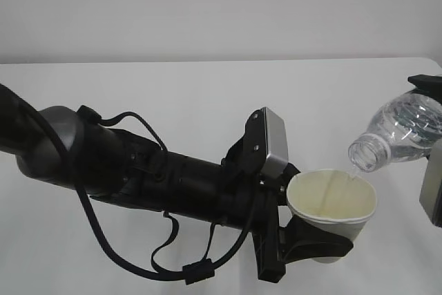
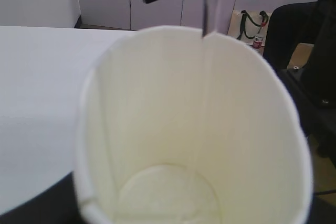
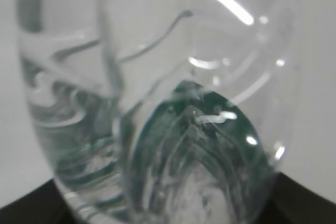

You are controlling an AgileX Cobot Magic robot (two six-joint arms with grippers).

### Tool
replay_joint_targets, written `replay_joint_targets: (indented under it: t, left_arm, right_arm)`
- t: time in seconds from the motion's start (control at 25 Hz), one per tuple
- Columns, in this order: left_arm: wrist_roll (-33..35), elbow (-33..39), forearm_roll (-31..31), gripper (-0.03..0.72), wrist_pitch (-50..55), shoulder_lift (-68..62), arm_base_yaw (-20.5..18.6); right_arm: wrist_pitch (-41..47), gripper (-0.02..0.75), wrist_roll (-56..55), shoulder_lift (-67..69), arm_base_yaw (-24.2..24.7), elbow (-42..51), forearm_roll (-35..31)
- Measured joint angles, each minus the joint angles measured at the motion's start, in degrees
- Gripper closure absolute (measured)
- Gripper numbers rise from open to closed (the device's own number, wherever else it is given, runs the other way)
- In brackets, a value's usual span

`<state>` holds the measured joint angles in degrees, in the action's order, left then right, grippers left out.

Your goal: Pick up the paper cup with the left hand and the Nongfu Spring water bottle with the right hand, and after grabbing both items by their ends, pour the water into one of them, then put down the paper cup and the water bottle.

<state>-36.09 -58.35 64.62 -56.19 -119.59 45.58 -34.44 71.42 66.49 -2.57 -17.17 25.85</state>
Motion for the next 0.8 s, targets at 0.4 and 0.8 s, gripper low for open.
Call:
replay_joint_targets:
  t: [0.4,0.8]
  left_arm:
    - [-0.1,0.0,0.0,0.253,0.0,0.0,0.0]
    - [-0.1,0.0,0.0,0.253,0.0,0.0,0.0]
  right_arm:
    - [0.0,0.269,1.0,0.0,0.0,0.0,-0.1]
    - [0.0,0.269,1.0,0.0,0.0,0.0,-0.2]
